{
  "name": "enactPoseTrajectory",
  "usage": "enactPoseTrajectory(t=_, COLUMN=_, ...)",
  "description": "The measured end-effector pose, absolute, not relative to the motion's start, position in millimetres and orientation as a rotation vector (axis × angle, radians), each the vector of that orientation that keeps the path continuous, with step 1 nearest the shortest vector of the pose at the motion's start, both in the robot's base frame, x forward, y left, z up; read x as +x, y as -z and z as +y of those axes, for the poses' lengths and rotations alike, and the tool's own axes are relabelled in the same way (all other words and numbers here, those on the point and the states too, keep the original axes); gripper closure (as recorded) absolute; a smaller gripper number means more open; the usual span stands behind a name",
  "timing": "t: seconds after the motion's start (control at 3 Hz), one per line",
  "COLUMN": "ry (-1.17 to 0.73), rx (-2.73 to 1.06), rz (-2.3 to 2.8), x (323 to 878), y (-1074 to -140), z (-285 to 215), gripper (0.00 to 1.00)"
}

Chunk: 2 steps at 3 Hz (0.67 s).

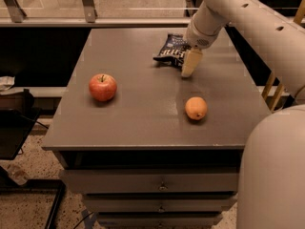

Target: Move blue chip bag near apple

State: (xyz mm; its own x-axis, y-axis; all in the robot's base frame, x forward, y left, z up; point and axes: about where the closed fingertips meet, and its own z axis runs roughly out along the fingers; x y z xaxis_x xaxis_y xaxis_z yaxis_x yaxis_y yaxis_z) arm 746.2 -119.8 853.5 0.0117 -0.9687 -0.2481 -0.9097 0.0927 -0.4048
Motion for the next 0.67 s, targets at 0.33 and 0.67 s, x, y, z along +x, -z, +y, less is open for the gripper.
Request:
enactPoseTrajectory(t=0.33, ry=0.169, rx=-1.839, rz=1.914, x=748.7, y=-857.5, z=-117.3, gripper=0.41)
enactPoseTrajectory(t=0.67, ry=0.17, rx=-1.846, rz=1.892, x=746.4, y=-870.2, z=-111.1, gripper=0.65)
